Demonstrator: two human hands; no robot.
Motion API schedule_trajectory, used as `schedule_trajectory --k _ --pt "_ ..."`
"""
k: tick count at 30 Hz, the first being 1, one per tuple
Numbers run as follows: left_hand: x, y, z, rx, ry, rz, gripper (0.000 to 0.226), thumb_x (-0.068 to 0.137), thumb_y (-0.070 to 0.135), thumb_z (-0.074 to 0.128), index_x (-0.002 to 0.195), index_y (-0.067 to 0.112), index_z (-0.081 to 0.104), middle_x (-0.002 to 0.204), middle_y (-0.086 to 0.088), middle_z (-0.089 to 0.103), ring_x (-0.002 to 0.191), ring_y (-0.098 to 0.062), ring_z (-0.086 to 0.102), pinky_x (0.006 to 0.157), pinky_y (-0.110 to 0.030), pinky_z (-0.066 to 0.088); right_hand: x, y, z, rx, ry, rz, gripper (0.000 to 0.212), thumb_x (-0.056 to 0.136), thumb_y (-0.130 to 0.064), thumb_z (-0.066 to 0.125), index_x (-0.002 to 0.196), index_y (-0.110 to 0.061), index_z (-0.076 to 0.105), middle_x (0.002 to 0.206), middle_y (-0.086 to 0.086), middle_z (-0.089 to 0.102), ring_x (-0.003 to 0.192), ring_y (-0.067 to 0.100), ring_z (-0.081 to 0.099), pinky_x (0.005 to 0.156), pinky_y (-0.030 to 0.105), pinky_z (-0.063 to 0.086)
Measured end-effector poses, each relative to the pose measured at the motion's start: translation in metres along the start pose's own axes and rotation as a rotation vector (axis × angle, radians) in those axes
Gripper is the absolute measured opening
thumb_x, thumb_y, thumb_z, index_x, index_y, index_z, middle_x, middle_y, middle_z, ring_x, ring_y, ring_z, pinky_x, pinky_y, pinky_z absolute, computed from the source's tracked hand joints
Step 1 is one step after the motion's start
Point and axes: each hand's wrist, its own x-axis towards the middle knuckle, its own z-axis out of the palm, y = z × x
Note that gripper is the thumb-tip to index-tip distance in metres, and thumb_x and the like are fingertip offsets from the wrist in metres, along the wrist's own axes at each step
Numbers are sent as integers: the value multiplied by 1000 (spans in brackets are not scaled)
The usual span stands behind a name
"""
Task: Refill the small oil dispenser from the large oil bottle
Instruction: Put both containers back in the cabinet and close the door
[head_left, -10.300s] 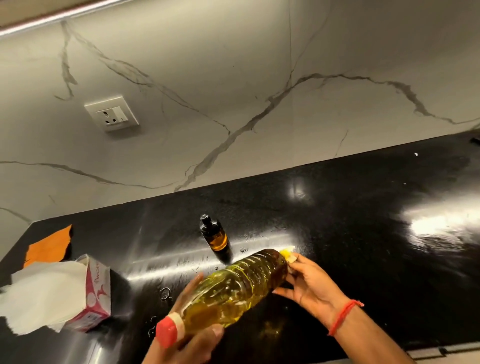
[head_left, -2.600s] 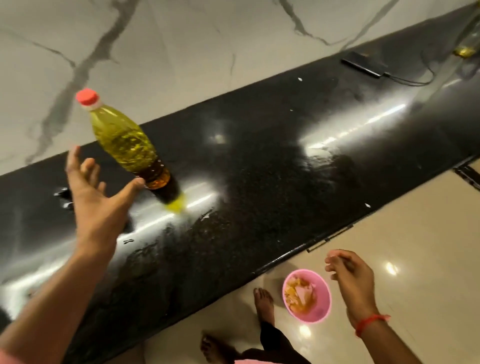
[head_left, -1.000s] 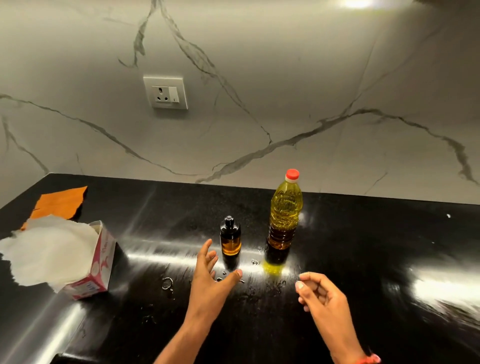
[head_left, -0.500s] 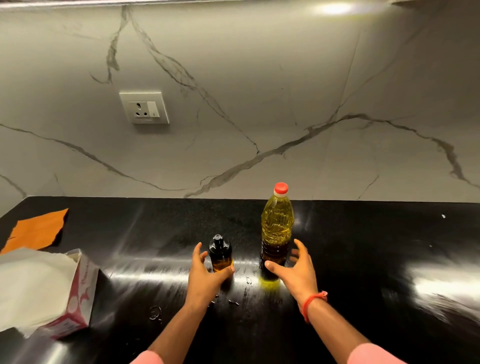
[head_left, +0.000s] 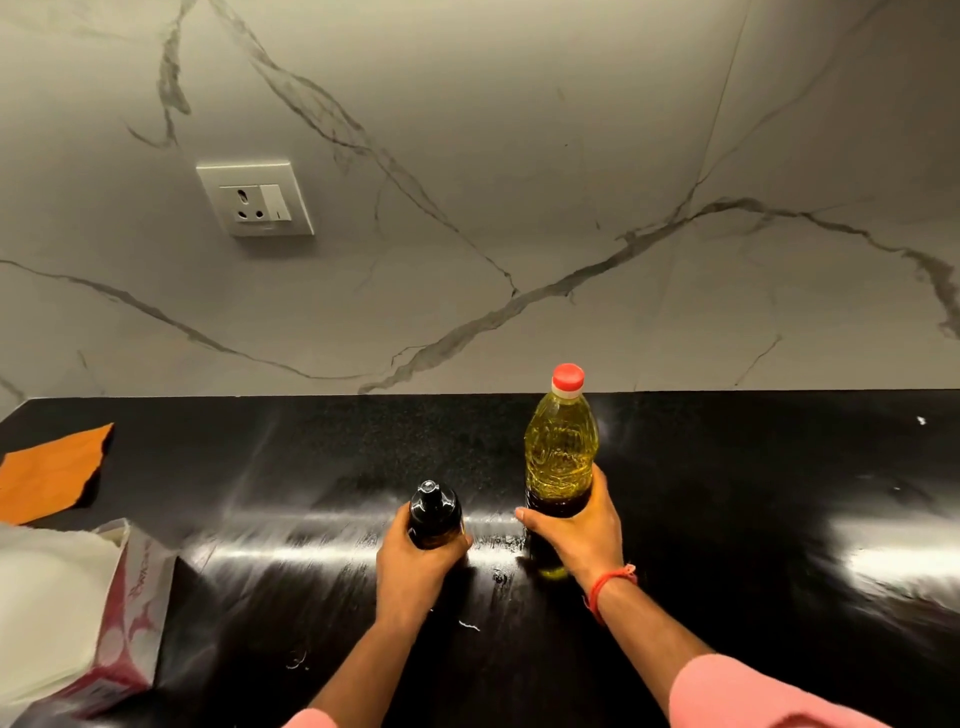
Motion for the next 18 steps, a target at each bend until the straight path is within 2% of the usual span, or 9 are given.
schedule_trajectory --k 3,8,11,15,18 --pt "6 -4 3 27 -4 6 44 63 21 94 98 28 69 92 7 77 89 -11 73 85 -33 56 6 5 6 6 40 17 95 49 -35 100 132 -29 55 115 -7 69 108 16 67 97 38 56" --pt "4 0 4 24 41 7 37 64 20 92 91 29 69 87 7 76 86 -12 72 81 -35 57 7 3 4 8 70 3 68 56 -22 97 114 -29 63 99 -11 71 92 7 69 81 25 55" --pt "-1 4 2 2 19 -5 38 65 18 92 93 29 70 88 6 77 86 -13 73 82 -34 58 4 1 0 7 44 -4 64 56 -22 96 109 -31 62 97 -11 71 91 6 69 76 20 53" --pt "-12 10 -5 -6 -56 -4 37 64 15 93 92 23 71 87 -1 77 83 -19 75 81 -42 62 -8 1 -10 26 -9 -20 63 54 -22 95 108 -33 64 97 -9 74 90 8 71 79 29 60" --pt "-24 28 -15 -21 -125 35 39 64 8 93 94 18 70 84 -6 77 80 -23 76 75 -44 64 -22 -11 -23 38 -79 -71 63 57 -23 96 110 -37 64 99 -10 75 92 3 71 79 22 58"
